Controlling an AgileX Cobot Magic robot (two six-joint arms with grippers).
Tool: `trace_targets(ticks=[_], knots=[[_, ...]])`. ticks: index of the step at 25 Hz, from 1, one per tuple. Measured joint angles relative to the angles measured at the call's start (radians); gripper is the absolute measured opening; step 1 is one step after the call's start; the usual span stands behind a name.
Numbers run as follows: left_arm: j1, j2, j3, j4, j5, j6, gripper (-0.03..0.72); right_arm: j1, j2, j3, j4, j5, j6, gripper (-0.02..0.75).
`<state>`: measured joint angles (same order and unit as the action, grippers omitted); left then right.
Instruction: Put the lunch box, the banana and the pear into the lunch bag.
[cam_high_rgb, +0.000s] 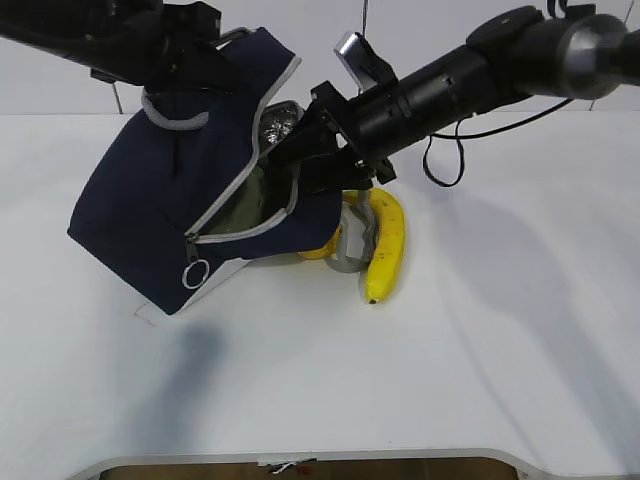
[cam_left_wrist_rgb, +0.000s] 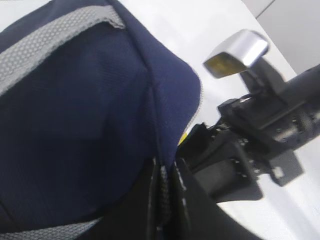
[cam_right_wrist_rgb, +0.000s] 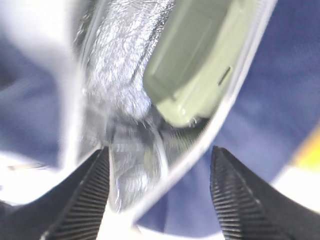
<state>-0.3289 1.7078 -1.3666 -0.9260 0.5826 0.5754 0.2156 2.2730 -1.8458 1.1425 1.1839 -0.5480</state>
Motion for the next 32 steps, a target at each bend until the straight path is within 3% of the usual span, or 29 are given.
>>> trace_targets(ticks=[10,19,24,32], knots=[[0.000,0.000,0.000,-0.009,0.003,0.000,0.015,-0.001,-0.215,0.000,-0.316,0.023,0.121,0.509],[0.000,0.000,0.000,-0.009,0.013,-0.004,0.015,-0.001,-0.305,-0.005,-0.826,0.043,0.471,0.509],[0.000,0.000,0.000,-0.009,0.023,-0.005,0.015,-0.002,-0.299,-0.005,-0.872,0.038,0.513,0.509],[0.000,0.000,0.000,-0.010,0.024,-0.007,0.015,-0.002,-0.197,-0.005,-0.870,-0.091,0.548,0.509]])
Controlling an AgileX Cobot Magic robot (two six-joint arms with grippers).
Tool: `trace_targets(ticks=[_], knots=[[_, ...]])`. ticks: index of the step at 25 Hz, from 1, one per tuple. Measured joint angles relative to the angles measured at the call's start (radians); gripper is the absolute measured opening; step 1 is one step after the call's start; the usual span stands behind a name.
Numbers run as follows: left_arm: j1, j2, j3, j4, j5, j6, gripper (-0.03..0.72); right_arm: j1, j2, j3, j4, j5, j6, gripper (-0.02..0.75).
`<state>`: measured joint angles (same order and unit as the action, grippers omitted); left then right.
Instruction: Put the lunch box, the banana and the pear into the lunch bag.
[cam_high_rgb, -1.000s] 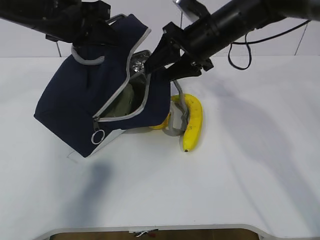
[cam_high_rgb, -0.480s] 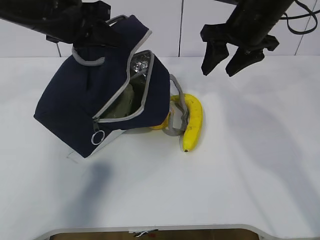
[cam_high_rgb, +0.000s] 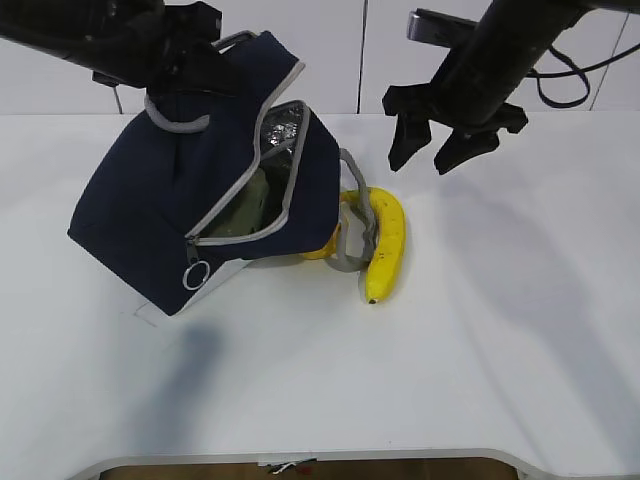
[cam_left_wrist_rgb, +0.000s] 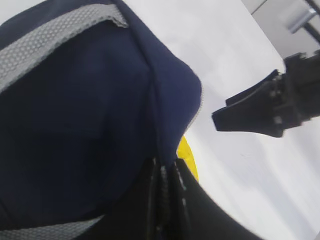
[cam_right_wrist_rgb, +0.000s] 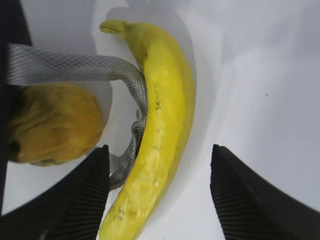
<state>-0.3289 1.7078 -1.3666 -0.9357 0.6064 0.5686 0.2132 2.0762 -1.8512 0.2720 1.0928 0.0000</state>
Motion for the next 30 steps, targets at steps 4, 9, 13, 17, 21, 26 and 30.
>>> trace_targets(ticks=[4,9,13,17,21,26,30], knots=[[0.000,0.000,0.000,0.000,0.002,0.000,0.015,0.000,0.059,0.000,0.012,-0.033,0.000,0.509],[0.000,0.000,0.000,0.000,0.002,0.000,0.015,0.000,0.120,0.000,0.047,-0.059,0.000,0.510],[0.000,0.000,0.000,0.000,0.002,0.000,0.015,0.000,0.156,0.000,0.051,-0.064,0.000,0.509],[0.000,0.000,0.000,0.000,0.002,0.000,0.015,0.000,0.173,0.000,0.052,-0.065,0.000,0.509],[0.000,0.000,0.000,0.000,0.002,0.000,0.015,0.000,0.197,0.000,0.052,-0.062,0.000,0.509],[0.000,0.000,0.000,0.000,0.004,0.000,0.015,0.000,0.207,0.000,0.058,-0.056,0.000,0.465],[0.000,0.000,0.000,0.000,0.004,0.000,0.015,0.000,0.207,-0.002,0.056,-0.039,0.000,0.323]])
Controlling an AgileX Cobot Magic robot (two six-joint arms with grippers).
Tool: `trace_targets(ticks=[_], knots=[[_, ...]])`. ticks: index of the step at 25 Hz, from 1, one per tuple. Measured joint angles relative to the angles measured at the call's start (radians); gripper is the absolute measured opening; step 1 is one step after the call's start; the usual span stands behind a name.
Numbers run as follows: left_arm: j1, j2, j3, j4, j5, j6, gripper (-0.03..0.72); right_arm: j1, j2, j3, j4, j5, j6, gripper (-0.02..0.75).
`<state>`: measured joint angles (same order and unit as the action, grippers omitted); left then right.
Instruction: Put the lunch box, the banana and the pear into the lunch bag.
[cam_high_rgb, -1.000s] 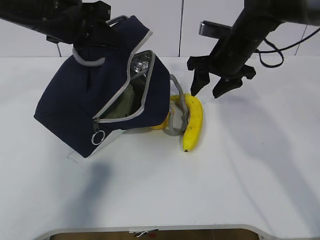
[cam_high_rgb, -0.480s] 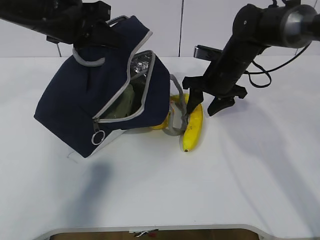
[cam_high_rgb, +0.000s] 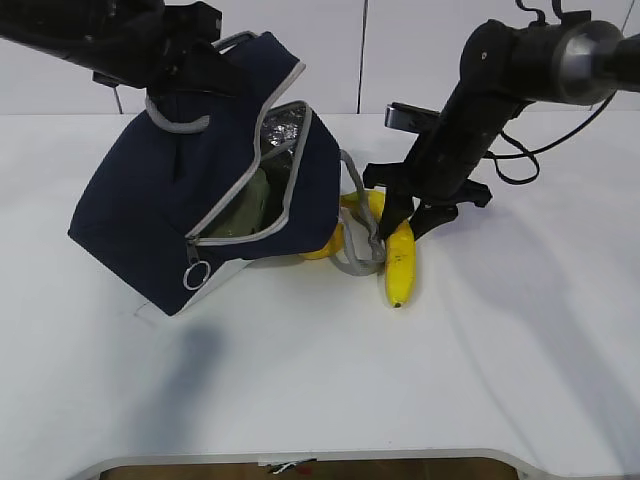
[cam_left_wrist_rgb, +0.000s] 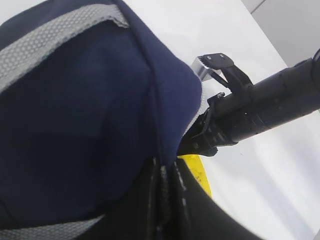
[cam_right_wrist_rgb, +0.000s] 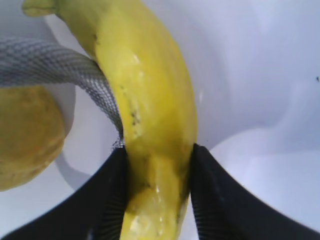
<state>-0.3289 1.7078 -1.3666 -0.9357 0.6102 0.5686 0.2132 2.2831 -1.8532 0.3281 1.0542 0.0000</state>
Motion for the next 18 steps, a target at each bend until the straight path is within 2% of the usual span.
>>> trace_targets(ticks=[2,4,11,18], knots=[[0.000,0.000,0.000,0.000,0.000,0.000,0.015,0.000,0.000,-0.002,-0.010,0.008,0.000,0.278],[0.000,0.000,0.000,0.000,0.002,0.000,0.015,0.000,0.000,-0.011,-0.027,0.021,0.000,0.265],[0.000,0.000,0.000,0.000,0.003,0.000,0.015,0.000,0.000,-0.149,-0.117,0.152,0.000,0.263],[0.000,0.000,0.000,0.000,0.003,0.000,0.015,0.000,-0.009,-0.287,-0.133,0.171,0.000,0.263]])
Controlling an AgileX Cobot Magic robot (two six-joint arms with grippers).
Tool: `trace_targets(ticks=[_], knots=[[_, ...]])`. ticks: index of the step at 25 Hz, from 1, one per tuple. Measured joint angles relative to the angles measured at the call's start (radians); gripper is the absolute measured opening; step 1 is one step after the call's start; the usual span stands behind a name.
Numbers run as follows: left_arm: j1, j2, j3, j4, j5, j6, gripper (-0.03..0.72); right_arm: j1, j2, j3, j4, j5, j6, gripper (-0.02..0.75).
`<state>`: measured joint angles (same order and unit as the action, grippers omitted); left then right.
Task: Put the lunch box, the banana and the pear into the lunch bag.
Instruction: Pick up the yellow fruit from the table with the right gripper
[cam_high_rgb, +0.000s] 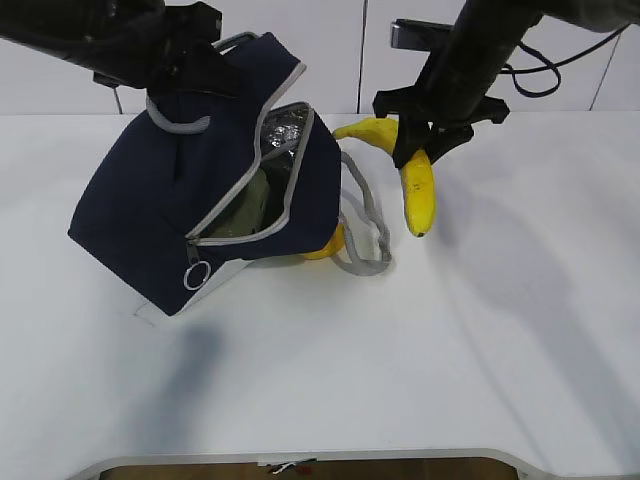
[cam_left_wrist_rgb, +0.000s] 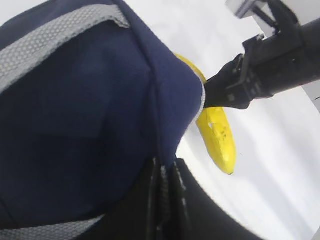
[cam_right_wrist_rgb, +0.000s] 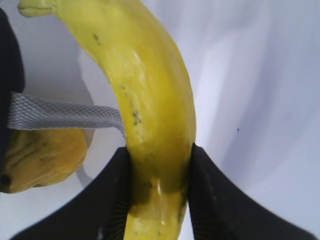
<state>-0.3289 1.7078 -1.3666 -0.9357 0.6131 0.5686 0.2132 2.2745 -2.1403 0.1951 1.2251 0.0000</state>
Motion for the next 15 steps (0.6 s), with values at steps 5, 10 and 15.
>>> trace_targets(ticks=[5,10,15], knots=[[0.000,0.000,0.000,0.000,0.000,0.000,0.015,0.000,-0.043,-0.013,-0.059,0.017,0.000,0.262],[0.000,0.000,0.000,-0.002,-0.004,0.000,0.015,0.000,-0.118,-0.013,-0.082,0.021,0.017,0.262],[0.000,0.000,0.000,-0.018,-0.023,0.000,0.015,0.002,-0.160,-0.014,0.051,0.021,0.019,0.262]])
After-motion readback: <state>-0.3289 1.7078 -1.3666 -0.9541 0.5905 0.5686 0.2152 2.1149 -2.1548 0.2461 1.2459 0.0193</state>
